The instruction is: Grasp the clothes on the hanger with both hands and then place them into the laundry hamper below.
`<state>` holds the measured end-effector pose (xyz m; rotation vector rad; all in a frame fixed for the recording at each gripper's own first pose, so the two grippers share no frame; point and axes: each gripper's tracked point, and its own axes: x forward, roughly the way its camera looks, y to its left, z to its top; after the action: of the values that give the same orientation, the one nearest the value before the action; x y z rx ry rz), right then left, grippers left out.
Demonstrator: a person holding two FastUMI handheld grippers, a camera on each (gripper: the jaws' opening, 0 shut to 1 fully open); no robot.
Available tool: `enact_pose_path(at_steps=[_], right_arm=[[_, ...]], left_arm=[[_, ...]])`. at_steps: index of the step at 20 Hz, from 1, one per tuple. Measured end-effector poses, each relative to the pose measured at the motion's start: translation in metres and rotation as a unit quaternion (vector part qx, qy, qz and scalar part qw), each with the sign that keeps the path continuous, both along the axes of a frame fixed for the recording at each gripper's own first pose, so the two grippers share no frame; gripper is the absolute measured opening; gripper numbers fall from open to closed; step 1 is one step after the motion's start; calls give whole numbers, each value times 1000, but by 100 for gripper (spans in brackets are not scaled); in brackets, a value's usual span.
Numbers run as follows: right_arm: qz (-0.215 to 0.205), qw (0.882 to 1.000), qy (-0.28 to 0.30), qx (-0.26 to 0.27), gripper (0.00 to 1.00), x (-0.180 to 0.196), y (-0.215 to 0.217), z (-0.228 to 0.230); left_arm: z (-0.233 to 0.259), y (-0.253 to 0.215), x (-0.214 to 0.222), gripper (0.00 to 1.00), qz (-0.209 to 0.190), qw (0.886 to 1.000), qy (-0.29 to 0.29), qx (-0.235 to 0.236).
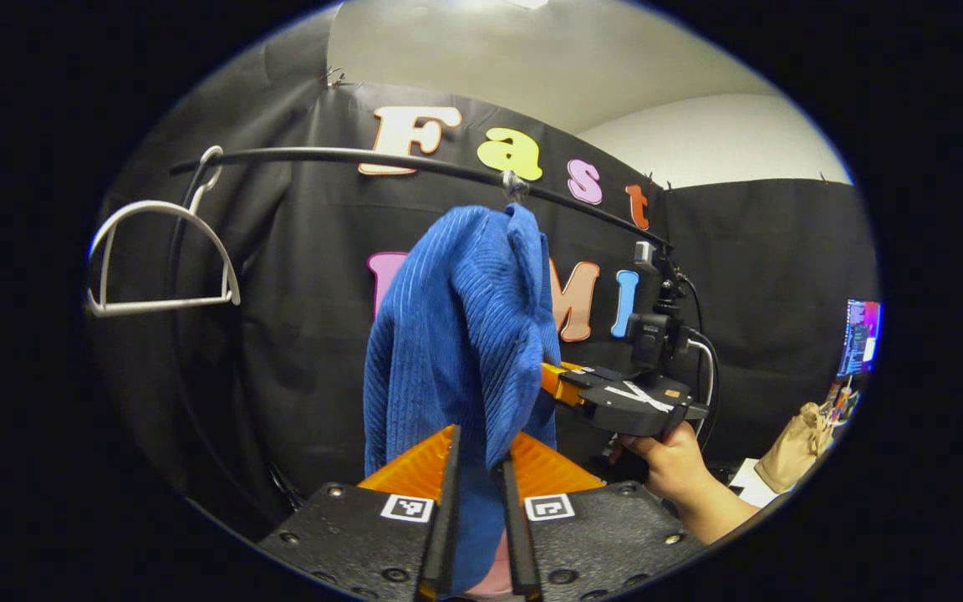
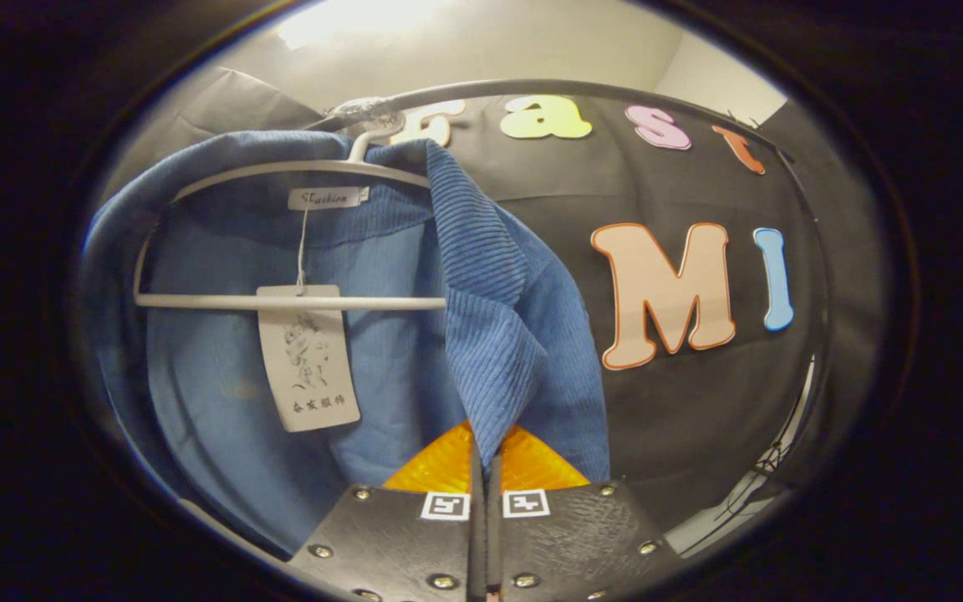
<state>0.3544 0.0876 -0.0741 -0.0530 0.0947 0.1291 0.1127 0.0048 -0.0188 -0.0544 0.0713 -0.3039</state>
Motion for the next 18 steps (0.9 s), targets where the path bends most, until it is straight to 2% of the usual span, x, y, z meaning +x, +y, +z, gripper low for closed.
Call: enact_pose_path(at_steps=[1,2,3,4,5,6,8,9,10,11,14,16,18], right_arm=[[1,1000,1,-3,0,-2,1,-1],[5,1000,-1,-3,0,-3,4,0],[7,1000,-4,-2,0,-2,3,1],[8,1000,-7,-4,0,-1,4,1],[8,1000,-10,-9,1,-1,5,0],[8,1000,-13,-15,0,-1,6,0],[15,1000,-12,-17,0,-2,11,-4],[16,1000,-11,-17,3,-1,10,-5],[16,1000,-9,-15,3,0,9,-5],[15,1000,-8,-11,4,-1,11,-6],[15,1000,-4,-3,3,2,14,-8],[6,1000,-5,-14,0,0,5,-4],[-10,999,-12,-36,0,-2,-7,0]], left_arm=[[-2,-1,1,28,5,1000,-1,-3],[-3,1,4,37,13,1000,-4,-5],[-4,-1,8,32,21,1000,-11,-7],[-3,-2,12,42,29,999,-21,-5],[-5,-5,15,37,30,999,-28,3],[-7,-5,17,53,41,999,-34,15],[-9,-1,22,41,70,995,-51,50],[-13,-3,27,47,73,994,-50,68],[-20,-7,31,47,73,993,-41,79],[-25,-11,35,41,71,994,-34,79],[-36,-7,51,0,98,993,-2,70],[-36,1,44,0,102,991,-6,89],[-17,5,27,0,101,991,-28,83]])
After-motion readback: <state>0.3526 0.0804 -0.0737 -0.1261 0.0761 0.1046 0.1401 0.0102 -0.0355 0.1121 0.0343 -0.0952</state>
